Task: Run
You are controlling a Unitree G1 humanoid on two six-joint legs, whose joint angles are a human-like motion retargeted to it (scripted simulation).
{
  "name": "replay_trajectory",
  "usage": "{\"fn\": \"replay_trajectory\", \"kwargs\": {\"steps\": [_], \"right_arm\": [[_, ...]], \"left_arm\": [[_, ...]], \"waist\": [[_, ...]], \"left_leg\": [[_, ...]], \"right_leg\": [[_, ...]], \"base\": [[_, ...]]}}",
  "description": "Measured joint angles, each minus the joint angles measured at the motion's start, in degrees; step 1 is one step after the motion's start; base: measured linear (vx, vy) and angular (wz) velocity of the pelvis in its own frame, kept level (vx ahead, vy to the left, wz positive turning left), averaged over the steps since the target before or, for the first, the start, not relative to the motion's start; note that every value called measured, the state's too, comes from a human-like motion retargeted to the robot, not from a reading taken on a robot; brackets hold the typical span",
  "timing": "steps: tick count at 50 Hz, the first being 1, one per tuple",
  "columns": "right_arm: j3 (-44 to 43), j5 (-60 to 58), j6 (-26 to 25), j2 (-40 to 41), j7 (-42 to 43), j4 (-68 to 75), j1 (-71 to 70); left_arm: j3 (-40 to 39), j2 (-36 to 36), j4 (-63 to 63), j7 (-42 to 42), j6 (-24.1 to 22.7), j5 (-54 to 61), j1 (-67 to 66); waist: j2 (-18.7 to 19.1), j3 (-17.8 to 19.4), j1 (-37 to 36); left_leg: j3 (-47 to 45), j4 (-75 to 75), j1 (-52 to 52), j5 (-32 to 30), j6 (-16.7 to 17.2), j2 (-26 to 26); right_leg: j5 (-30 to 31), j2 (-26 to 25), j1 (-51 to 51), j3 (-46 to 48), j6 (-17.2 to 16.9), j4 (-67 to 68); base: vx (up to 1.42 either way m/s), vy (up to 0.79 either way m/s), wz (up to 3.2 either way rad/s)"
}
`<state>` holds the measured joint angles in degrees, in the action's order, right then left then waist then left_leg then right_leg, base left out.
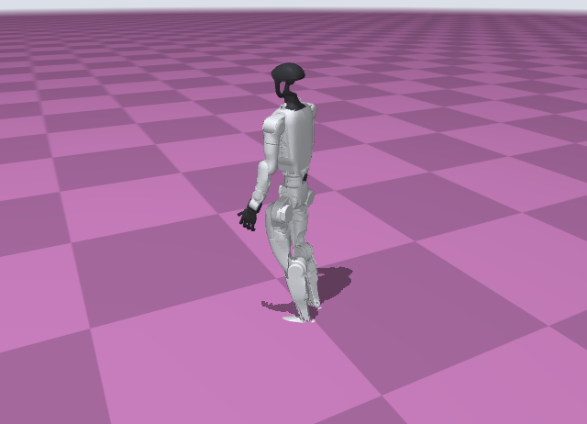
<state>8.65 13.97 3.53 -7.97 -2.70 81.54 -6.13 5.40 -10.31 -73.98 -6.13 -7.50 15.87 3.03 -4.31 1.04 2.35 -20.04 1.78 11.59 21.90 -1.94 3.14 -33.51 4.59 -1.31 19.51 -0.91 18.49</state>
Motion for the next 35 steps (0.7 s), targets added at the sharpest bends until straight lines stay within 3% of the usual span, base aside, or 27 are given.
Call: {"fn": "replay_trajectory", "kwargs": {"steps": [9,15,20,24,27,30,32,33,35], "right_arm": [[5.2,-6.23,1.37,0.24,0.74,-4.88,-1.69],[9.86,-10.82,2.91,-0.39,2.56,-9.87,-2.3],[13.42,-13.09,3.64,-1.31,3.8,-13.4,-1.96],[16.08,-14.63,3.4,-1.8,5.59,-14.77,-3.66],[16.39,-15.46,2.77,-2.43,8.63,-14.66,-7.06],[14.62,-14.65,2.48,-2.52,12.12,-14.81,-10.54],[13.6,-14.08,2.83,-2.66,13.9,-16.14,-10.84],[13.27,-14.2,3.04,-3.05,14.5,-17.19,-9.89],[13.23,-15.86,3.42,-3.76,15.24,-18.15,-7.16]], "left_arm": [[2.78,-2.48,1.37,2.66,-1.42,-2.76,0.02],[6.7,-4.28,1.68,3.83,-2.08,-6.62,-1.15],[9.87,-5.97,1.25,4.76,-1.84,-10.7,-0.75],[11.41,-6.82,0.17,6.91,-0.85,-13.64,0.33],[11.99,-6.25,-0.7,9.78,0.13,-14.75,2.4],[11.47,-4.57,-0.07,12.18,0.54,-12.8,4.93],[12.39,-3.64,2.97,13.15,-0.26,-11.43,4.98],[13.48,-3.26,5.42,13.49,-0.58,-10.81,3.81],[15.59,-2.68,8.86,13.66,-1.25,-9.81,1.19]], "waist": [[-0.99,1.14,-1.04],[-3.04,2.88,-0.33],[-5.37,6.32,0.65],[-3.32,8.3,-0.19],[-1.45,5.68,-1.33],[-0.13,0.84,-1.99],[1.61,-1.73,-2.69],[2.76,0.18,-3.23],[3.12,3.78,-1.71]], "left_leg": [[1.67,-0.18,-6.71,-1.99,0.21,-0.3],[2.72,-6.7,-16.03,-0.47,-0.41,-0.44],[4.34,-35.44,-33.87,12.01,-2.25,-2.51],[6.34,-68.21,-53.44,25.93,-4.91,-10.75],[7.57,-79.73,-67.93,28.1,-7.71,-16.5],[7.98,-84.29,-76.56,28.1,-8.7,-18.93],[7.56,-82.06,-73.4,28.1,-6.27,-19.16],[7.36,-80.66,-66.13,28.1,-3.95,-19.38],[6.35,-75.4,-51.08,21.24,0.94,-16.05]], "right_leg": [[0.57,0.39,6.61,1.6,0.48,1.61],[-1.66,2.79,16.46,1.27,1.1,10.35],[-8.08,6.76,29.13,-1.38,2.64,28.66],[-16.33,3.8,42.52,-4.19,6.35,46.43],[-16.49,0.24,55.59,-6.31,10.84,53.4],[-16.49,-0.95,64.19,-7.5,14.61,57.24],[-16.49,-1.58,60.7,-7.32,14.19,54.13],[-16.49,-2.19,53.02,-6.99,12.91,51.57],[-16.49,-0.68,37.47,-7.49,8.67,49.45]], "base": [[-0.08,-0.03,0.24],[-0.1,-0.06,0.32],[-0.1,-0.07,0.56],[-0.05,-0.04,0.16],[-0.03,-0.05,-0.31],[0.24,-0.02,-0.2],[0.71,0.08,0.01],[0.95,0.12,0.56],[1.01,0.11,1.29]]}}
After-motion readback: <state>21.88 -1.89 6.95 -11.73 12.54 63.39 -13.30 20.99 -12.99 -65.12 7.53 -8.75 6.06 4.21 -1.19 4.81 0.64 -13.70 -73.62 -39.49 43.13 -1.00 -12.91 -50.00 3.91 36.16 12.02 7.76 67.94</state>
